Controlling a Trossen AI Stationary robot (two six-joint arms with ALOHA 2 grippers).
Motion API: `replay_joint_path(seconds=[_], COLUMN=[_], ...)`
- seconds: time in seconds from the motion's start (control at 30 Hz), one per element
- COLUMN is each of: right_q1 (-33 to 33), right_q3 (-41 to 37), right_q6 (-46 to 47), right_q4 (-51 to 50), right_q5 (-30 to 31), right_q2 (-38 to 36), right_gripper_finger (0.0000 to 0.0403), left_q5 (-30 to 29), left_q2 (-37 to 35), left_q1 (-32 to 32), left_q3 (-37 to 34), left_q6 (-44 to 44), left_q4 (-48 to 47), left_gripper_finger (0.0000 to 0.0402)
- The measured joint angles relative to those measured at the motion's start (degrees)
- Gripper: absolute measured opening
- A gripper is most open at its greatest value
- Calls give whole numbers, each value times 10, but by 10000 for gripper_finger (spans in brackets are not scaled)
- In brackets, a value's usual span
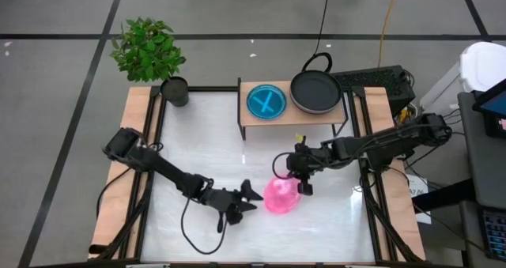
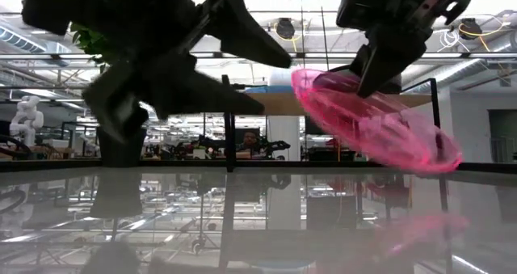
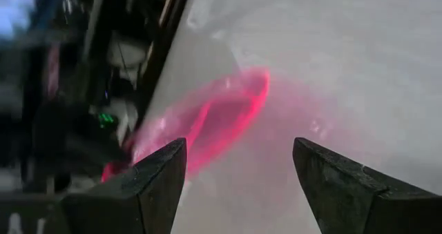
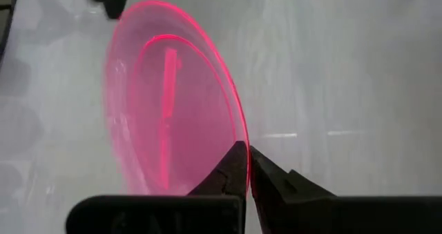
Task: Place and stack plates onto a shelf
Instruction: Stack the pink plate on top of the blue plate on the shelf
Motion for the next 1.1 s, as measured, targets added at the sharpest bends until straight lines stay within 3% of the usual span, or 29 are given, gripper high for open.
replay_joint_path(seconds=[0.13,0.63,1.1], right_q1=[-11,-25,-37], right_q3=[0,0,0], right_q6=[3,39,71], right_q4=[-2,-7,-8], right_q5=[0,-29,-31], right_q2=[0,25,25], right_gripper_finger=[0,0,0], left_q5=[5,4,72], left_q2=[35,59,59], left_q1=[1,46,62], left_q3=[4,17,17], left_q6=[58,181,282], left_q4=[53,48,35], left_gripper_finger=[271,265,106])
